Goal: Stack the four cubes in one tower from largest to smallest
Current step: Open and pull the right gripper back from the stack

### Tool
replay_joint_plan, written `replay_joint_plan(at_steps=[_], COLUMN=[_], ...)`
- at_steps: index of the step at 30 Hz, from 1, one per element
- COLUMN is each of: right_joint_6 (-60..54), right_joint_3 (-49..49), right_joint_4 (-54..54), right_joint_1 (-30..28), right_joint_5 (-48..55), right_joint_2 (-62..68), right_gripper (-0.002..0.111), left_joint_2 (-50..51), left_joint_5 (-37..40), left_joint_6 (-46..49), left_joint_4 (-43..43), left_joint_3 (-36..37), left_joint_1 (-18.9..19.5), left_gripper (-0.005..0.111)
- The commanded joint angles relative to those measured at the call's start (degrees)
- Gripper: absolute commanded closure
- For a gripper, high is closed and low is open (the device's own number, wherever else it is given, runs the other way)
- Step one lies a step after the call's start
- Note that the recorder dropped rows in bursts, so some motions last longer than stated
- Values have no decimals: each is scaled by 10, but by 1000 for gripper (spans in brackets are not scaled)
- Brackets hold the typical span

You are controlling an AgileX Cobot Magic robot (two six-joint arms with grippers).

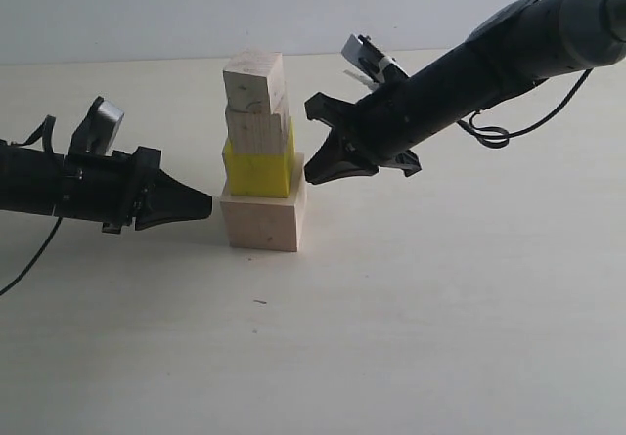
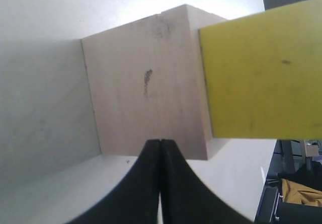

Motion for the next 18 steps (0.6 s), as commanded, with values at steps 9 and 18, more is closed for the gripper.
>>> replay_joint_plan(at_steps=[9, 18], right_joint_6=[-37, -19], right_joint_3=[-1, -1], right_joint_4=[30, 14], right_joint_1=[-2, -3], right_joint_5=[11, -8], right_joint_2=[0, -1], right_gripper=[108, 108], left_joint_2=[-1, -1], left_joint_5=[17, 31], left_joint_6=[6, 8], left_joint_4=[-11, -11], left_joint_3=[0, 0], left_joint_1=[-1, -1], left_gripper=[107, 107])
